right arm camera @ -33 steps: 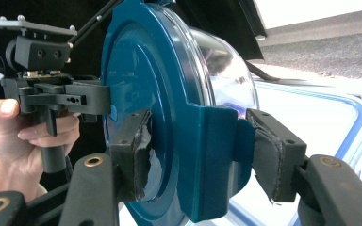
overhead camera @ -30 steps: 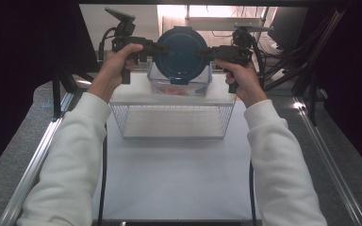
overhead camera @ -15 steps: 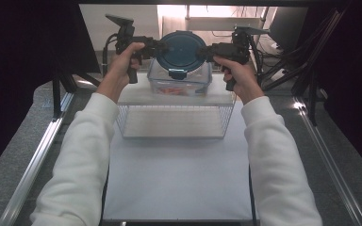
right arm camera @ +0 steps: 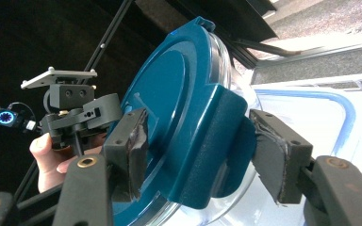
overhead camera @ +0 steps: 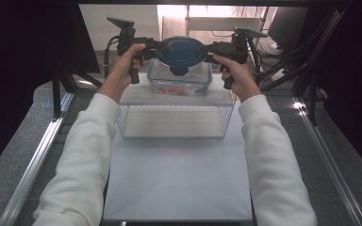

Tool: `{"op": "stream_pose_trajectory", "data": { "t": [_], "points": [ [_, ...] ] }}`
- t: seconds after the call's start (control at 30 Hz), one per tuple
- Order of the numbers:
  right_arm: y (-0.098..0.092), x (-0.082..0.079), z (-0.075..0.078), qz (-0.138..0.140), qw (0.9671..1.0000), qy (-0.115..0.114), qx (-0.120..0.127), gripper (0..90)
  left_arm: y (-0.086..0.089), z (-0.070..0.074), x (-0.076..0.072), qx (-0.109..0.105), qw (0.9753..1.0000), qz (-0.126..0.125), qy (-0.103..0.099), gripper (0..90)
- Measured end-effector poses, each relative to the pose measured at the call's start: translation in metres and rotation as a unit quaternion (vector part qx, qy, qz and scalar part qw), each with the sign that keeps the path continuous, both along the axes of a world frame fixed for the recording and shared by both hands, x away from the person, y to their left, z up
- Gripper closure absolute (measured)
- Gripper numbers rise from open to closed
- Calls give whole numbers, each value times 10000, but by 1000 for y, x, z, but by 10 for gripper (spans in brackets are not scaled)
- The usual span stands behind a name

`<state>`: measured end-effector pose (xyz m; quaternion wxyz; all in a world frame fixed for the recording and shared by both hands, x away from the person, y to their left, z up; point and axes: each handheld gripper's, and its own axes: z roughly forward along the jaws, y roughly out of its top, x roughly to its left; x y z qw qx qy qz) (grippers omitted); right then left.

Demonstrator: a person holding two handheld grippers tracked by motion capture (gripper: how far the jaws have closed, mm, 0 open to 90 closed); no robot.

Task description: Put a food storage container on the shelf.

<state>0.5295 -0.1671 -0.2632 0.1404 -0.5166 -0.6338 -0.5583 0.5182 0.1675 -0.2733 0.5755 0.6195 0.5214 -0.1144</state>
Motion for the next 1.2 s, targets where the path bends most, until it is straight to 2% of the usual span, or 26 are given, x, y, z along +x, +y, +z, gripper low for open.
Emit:
{"op": "stream_pose_trajectory", "data": {
  "t": [0.1, 0.17, 0.23, 0.3, 0.4, 0.5, 0.57, 0.63, 0.7, 0.83, 0.9, 0.97, 1.07, 1.13, 1.2],
  "points": [
    [3, -2, 1, -23, 9998, -133, -116, 344, 0, 0, 0, -37, 10000, -8, -41, 313],
    [7, -4, 2, -109, 9993, -263, -245, 265, 1, 1, 0, -151, 9998, 90, -90, 249],
    [9, -6, 4, -223, 9987, -354, -274, 206, 4, 4, -1, -292, 9992, 122, -225, 224],
    [9, -8, 6, -363, 9979, -413, -348, 152, 7, 5, -3, -282, 9990, 127, -324, 208],
    [8, -13, 9, -416, 9958, -667, -470, 115, 13, 7, -9, -219, 9985, 144, -479, 189],
    [7, -20, 13, -381, 9937, -885, -573, 102, 21, 12, -19, -7, 9973, 316, -658, 177],
    [7, -26, 17, -451, 9904, -1066, -750, 96, 25, 13, -26, 35, 9962, 404, -765, 177],
    [5, -36, 20, -501, 9858, -1296, -942, 95, 30, 12, -35, 133, 9952, 473, -846, 177],
    [4, -42, 22, -435, 9847, -1368, -990, 96, 33, 10, -43, 345, 9932, 571, -958, 177],
    [0, -56, 20, -240, 9821, -1520, -1084, 115, 37, 2, -60, 612, 9916, 420, -1062, 181],
    [-5, -65, 18, -200, 9807, -1576, -1136, 119, 38, -2, -72, 827, 9884, 454, -1188, 184],
    [-10, -72, 15, -194, 9802, -1624, -1120, 124, 38, -6, -85, 1063, 9834, 558, -1358, 200],
    [-21, -85, 9, -174, 9798, -1681, -1066, 132, 38, -13, -102, 1010, 9832, 455, -1453, 213],
    [-27, -94, 4, -152, 9788, -1762, -1035, 136, 38, -18, -112, 985, 9837, 391, -1450, 218],
    [-33, -104, 0, -130, 9782, -1817, -994, 140, 37, -22, -121, 1066, 9828, 312, -1475, 218]
  ]
}}
